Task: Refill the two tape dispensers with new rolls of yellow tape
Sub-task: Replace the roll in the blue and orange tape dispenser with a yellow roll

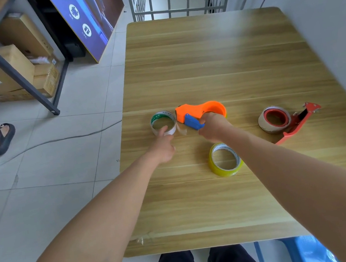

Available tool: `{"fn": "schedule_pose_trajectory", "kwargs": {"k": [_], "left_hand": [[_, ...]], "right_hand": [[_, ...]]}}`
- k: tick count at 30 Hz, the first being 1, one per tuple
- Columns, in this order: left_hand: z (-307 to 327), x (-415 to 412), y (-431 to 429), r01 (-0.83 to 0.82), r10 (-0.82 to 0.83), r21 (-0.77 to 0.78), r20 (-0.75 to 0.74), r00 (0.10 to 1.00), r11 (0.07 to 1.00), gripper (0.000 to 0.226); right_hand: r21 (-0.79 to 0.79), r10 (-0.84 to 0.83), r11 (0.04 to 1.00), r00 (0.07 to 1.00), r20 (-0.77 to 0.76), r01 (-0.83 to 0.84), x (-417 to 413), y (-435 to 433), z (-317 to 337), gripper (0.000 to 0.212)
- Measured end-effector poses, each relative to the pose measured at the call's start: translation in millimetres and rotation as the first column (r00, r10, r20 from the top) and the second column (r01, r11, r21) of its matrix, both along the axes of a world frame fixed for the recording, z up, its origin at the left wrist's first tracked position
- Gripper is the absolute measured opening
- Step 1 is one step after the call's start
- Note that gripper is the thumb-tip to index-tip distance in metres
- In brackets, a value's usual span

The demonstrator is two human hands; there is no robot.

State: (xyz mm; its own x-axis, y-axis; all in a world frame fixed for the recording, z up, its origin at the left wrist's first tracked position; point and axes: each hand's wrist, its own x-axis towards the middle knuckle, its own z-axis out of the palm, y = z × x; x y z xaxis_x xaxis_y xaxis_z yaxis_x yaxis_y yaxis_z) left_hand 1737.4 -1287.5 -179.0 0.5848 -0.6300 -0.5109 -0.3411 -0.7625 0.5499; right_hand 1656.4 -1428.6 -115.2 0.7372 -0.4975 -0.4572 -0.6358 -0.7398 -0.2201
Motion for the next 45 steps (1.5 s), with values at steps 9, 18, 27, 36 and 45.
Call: {"fn": "schedule_pose_trajectory", "kwargs": {"k": [9, 18, 27, 36, 45], "left_hand": [[-2.1, 30.7, 1.6, 0.013, -0.019, 0.065, 0.086, 0.996, 0.998, 0.055], [0.7, 53.7, 1.2, -0.042, 0.029, 0.143, 0.095, 0.995, 0.989, 0.060], [-3.6, 60.8, 3.6, -0.120, 0.081, 0.164, 0.227, 0.971, 0.979, 0.047], [-4.8, 68.8, -2.6, -0.103, 0.061, 0.197, 0.212, 0.975, 0.975, 0.044], [4.8, 71.1, -3.7, -0.148, 0.076, 0.220, 0.304, 0.950, 0.964, 0.039]], "right_hand": [[0.029, -0.011, 0.999, 0.999, -0.042, 0.012, 4.6, -3.2, -6.5, 0.043], [0.042, -0.026, 0.999, 0.995, -0.097, 0.030, 13.0, -10.6, -5.0, 0.039], [0.078, -0.082, 0.993, 0.987, -0.139, 0.093, 17.0, -11.5, -12.7, 0.039], [0.029, -0.175, 0.982, 0.966, -0.188, 0.184, 23.8, -8.9, -17.6, 0.041], [-0.132, -0.235, 0.964, 0.972, 0.002, 0.233, 33.5, -3.7, -27.7, 0.029]]}}
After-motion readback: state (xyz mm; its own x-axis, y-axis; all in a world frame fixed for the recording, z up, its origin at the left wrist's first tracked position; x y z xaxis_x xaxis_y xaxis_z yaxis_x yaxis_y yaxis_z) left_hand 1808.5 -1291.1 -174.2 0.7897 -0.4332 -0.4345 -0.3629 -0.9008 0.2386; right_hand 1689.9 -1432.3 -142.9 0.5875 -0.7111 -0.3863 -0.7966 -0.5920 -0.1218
